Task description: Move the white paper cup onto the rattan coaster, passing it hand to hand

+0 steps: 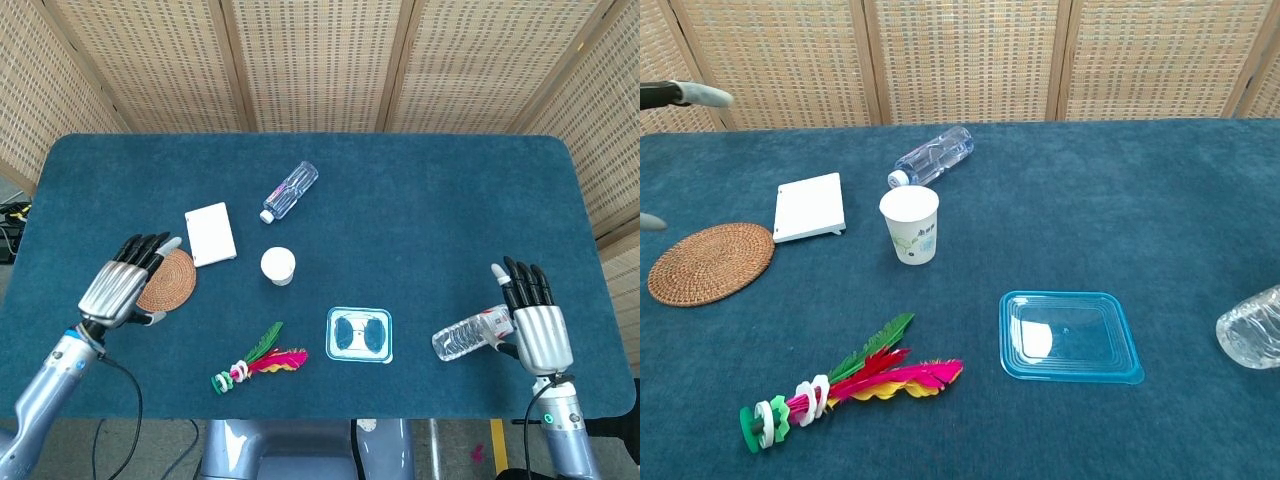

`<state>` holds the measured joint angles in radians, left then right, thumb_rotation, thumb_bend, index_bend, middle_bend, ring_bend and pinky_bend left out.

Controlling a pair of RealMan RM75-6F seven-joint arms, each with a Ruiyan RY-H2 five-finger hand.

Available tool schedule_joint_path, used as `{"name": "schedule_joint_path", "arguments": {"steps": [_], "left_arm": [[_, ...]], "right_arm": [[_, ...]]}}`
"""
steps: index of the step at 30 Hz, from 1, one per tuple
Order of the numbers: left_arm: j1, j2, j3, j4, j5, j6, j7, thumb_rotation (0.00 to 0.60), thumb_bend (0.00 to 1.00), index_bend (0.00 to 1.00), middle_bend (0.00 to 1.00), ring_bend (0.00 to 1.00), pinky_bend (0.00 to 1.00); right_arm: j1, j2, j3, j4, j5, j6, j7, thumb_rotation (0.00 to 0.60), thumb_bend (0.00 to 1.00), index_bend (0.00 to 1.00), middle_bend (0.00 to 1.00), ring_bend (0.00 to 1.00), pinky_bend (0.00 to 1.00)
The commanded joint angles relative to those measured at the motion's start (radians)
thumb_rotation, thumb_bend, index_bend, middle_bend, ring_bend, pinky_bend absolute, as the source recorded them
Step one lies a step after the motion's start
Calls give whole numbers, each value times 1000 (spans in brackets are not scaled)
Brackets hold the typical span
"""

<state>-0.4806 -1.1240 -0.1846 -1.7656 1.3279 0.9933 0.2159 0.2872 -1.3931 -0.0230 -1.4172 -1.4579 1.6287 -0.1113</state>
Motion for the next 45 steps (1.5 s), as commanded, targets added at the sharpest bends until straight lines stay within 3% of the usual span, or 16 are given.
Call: {"name": "schedule_joint_path", "arguments": {"steps": [1, 8, 12, 28, 45], "left_arm": [[-154, -14, -69, 20, -182, -159, 112, 600, 106, 0, 0, 0, 0], [-316, -80, -67, 90, -397, -303, 225, 600, 105, 0, 0, 0, 0], [-427, -124, -47, 144, -525, -335, 320, 600, 107, 0, 0, 0, 0], [-771, -285, 72, 257, -937, -316, 562, 600, 119, 0, 0, 0, 0], [-907, -364, 173, 343, -1087, -314, 603, 600, 174, 0, 0, 0, 0]], "right_arm": [[-6, 1, 10, 3, -3, -8, 7, 600, 84, 0, 0, 0, 0], [-17, 3, 30, 15, 3, -35, 27, 600, 83, 0, 0, 0, 0], [-23, 4, 44, 25, 6, -49, 44, 600, 83, 0, 0, 0, 0], [-48, 13, 95, 65, 19, -85, 130, 600, 84, 0, 0, 0, 0], [-68, 18, 127, 85, 17, -106, 176, 600, 83, 0, 0, 0, 0]]}}
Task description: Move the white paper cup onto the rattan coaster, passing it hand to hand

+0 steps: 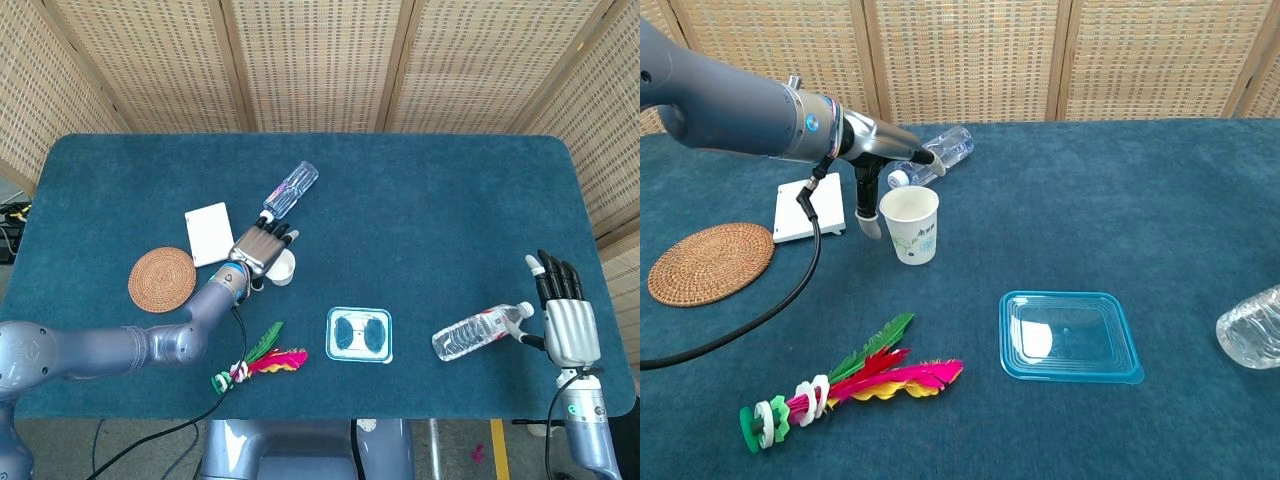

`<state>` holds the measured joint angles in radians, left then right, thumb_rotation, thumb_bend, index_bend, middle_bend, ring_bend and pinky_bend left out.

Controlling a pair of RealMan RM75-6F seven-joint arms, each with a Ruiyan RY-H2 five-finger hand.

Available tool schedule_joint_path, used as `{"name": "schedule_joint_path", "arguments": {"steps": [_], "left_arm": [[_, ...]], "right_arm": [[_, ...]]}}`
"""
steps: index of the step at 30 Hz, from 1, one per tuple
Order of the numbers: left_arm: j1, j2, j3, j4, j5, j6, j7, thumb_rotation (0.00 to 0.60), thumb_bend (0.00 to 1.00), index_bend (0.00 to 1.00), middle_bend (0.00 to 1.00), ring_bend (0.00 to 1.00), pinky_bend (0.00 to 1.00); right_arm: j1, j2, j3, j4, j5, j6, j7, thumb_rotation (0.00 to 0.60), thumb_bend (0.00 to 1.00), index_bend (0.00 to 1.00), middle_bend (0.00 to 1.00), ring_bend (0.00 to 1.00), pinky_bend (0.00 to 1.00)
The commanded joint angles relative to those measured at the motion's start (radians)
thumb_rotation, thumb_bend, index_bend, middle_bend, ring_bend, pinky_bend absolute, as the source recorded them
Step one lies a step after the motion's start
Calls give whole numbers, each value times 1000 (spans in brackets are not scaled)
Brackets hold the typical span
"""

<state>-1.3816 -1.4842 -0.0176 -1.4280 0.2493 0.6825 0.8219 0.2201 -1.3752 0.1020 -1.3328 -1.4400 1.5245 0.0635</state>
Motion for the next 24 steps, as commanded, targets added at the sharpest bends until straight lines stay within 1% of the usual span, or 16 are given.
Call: {"name": "schedule_joint_path", "arguments": {"steps": [1, 3, 5, 7, 9, 17, 20, 22, 24], "left_arm": [[-10, -6, 11, 11, -15, -6, -7, 600, 178, 0, 0, 0, 0], [-14, -11, 17, 19, -22, -11, -10, 600, 194, 2, 0, 0, 0], [-20, -17, 24, 26, -27, -15, -14, 600, 208, 35, 0, 0, 0], [-23, -24, 30, 32, -28, -16, -20, 600, 211, 109, 0, 0, 0], [-25, -29, 35, 36, -28, -18, -28, 600, 214, 151, 0, 0, 0], [-25, -44, 37, 44, -16, -19, -57, 600, 267, 228, 0, 0, 0], [-22, -42, 37, 39, -5, -18, -71, 600, 333, 276, 0, 0, 0], [-19, -40, 39, 35, 2, -16, -78, 600, 394, 301, 0, 0, 0], [-16, -38, 44, 33, 7, -13, -84, 600, 418, 309, 0, 0, 0]], "right_arm": [[-2, 0, 3, 1, -1, -3, 4, 600, 83, 0, 0, 0, 0], [-3, 0, 7, 1, 0, -5, 7, 600, 83, 0, 0, 0, 0], [-4, 0, 10, 2, 0, -7, 10, 600, 83, 0, 0, 0, 0], [-5, 0, 12, 3, -1, -9, 12, 600, 84, 0, 0, 0, 0], [-6, -1, 13, 4, -3, -10, 12, 600, 84, 0, 0, 0, 0], [-9, 0, 17, 3, -10, -11, 18, 600, 83, 0, 0, 0, 0], [-10, 1, 19, 2, -12, -12, 20, 600, 83, 0, 0, 0, 0], [-11, 1, 21, 2, -12, -12, 22, 600, 84, 0, 0, 0, 0], [-12, 2, 22, 1, -13, -11, 24, 600, 84, 0, 0, 0, 0]]}}
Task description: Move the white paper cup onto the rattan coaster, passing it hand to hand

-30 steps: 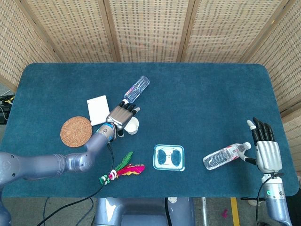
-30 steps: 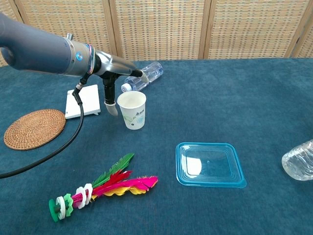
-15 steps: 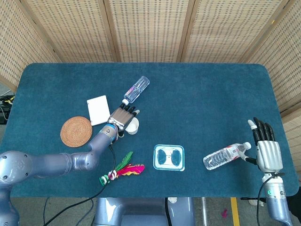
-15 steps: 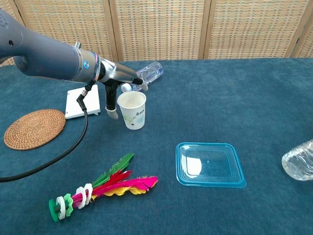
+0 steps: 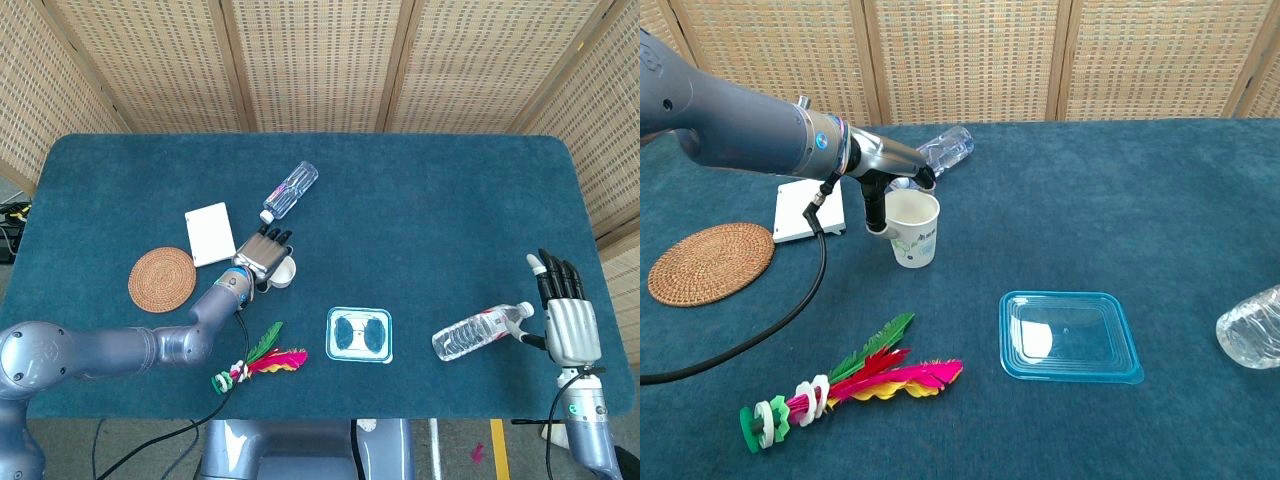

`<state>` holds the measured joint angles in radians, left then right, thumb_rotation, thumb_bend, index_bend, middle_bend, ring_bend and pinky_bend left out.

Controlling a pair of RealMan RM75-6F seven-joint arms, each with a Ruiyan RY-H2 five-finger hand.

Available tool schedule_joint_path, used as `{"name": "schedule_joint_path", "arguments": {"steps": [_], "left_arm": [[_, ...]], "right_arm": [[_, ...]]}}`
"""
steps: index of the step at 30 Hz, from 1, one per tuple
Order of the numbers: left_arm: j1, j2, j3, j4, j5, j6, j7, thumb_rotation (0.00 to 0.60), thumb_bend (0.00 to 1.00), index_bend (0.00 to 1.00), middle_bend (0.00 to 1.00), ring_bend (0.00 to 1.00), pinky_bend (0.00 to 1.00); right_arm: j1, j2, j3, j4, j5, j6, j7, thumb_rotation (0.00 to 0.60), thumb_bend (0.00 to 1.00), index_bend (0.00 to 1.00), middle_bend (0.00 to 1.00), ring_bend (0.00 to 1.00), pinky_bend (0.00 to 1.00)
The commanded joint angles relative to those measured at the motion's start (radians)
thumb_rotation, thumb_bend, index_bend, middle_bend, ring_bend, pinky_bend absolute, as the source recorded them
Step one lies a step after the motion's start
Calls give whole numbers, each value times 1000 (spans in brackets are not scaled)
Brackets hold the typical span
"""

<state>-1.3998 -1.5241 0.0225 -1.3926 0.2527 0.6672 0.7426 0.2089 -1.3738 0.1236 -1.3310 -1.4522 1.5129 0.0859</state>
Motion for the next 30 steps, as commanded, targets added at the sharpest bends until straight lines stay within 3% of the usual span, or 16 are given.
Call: {"name": "schedule_joint_path", "arguments": {"steps": [1, 11, 21, 30], "left_arm": [[4, 4, 7, -3, 5, 4, -8, 600, 420, 309, 0, 0, 0], [31, 45, 12, -38, 44, 31, -58, 600, 422, 308, 0, 0, 0], [126, 219, 12, -212, 198, 133, -147, 600, 421, 309, 0, 0, 0], [318, 371, 96, -328, 426, 240, -261, 600, 420, 309, 0, 0, 0]], "right_arm": [[-2, 1, 1, -2, -2, 1, 4, 600, 84, 0, 0, 0, 0], [-6, 5, 6, -11, -14, 7, 6, 600, 84, 0, 0, 0, 0], [-12, 11, 7, -24, -33, 17, 4, 600, 84, 0, 0, 0, 0], [-12, 13, -3, -53, -72, 35, -29, 600, 83, 0, 0, 0, 0]]}}
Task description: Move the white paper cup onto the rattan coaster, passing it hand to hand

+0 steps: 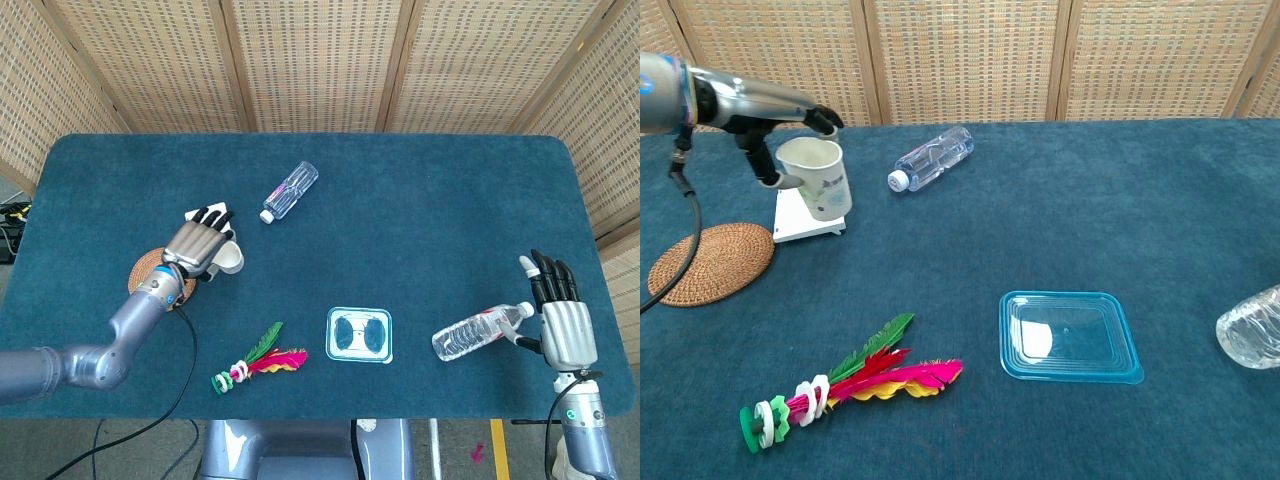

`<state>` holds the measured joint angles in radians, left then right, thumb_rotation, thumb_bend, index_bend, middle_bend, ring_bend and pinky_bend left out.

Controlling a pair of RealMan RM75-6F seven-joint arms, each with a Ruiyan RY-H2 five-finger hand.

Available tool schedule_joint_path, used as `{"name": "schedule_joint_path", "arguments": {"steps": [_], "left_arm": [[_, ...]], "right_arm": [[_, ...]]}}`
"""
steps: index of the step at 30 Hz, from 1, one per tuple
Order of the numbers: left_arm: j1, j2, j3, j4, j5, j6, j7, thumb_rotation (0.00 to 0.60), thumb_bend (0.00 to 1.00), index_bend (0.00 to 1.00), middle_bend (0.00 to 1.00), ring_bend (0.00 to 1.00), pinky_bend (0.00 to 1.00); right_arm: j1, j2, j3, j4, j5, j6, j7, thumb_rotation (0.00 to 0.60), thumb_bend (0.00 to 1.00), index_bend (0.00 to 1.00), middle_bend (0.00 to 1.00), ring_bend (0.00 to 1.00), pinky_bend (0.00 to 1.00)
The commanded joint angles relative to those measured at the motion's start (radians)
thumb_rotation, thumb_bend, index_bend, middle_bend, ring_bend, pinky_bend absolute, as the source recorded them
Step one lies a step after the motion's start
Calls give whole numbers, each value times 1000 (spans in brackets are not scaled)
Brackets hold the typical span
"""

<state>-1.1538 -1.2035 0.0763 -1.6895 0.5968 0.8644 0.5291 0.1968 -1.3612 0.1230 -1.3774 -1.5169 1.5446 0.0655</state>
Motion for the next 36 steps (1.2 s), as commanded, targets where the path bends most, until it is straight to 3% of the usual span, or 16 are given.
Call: {"name": "schedule_joint_path", "arguments": {"steps": [1, 9, 16, 25, 31, 36], "left_arm": [[88, 56, 51, -30, 96, 47, -57, 600, 420, 309, 0, 0, 0], [238, 64, 104, 49, 236, 48, -169, 600, 422, 309, 0, 0, 0], [299, 36, 83, 142, 283, 16, -232, 600, 423, 303, 0, 0, 0], [323, -20, 44, 268, 241, -27, -213, 600, 415, 258, 0, 0, 0], [333, -49, 24, 316, 201, -53, -199, 600, 222, 110, 0, 0, 0], [343, -59, 13, 325, 204, -55, -192, 600, 195, 78, 0, 0, 0]], "right_arm": [[-1, 1, -3, -9, -9, 5, -11, 600, 83, 0, 0, 0, 0], [-3, 0, -13, -41, -40, 19, -52, 600, 84, 0, 0, 0, 0], [-3, -3, -13, -43, -39, 13, -68, 600, 83, 0, 0, 0, 0], [-4, -6, -8, -34, -33, 9, -63, 600, 84, 0, 0, 0, 0], [-5, -8, -4, -29, -33, 14, -56, 600, 83, 0, 0, 0, 0], [-6, -10, -3, -27, -33, 15, -54, 600, 84, 0, 0, 0, 0]]}}
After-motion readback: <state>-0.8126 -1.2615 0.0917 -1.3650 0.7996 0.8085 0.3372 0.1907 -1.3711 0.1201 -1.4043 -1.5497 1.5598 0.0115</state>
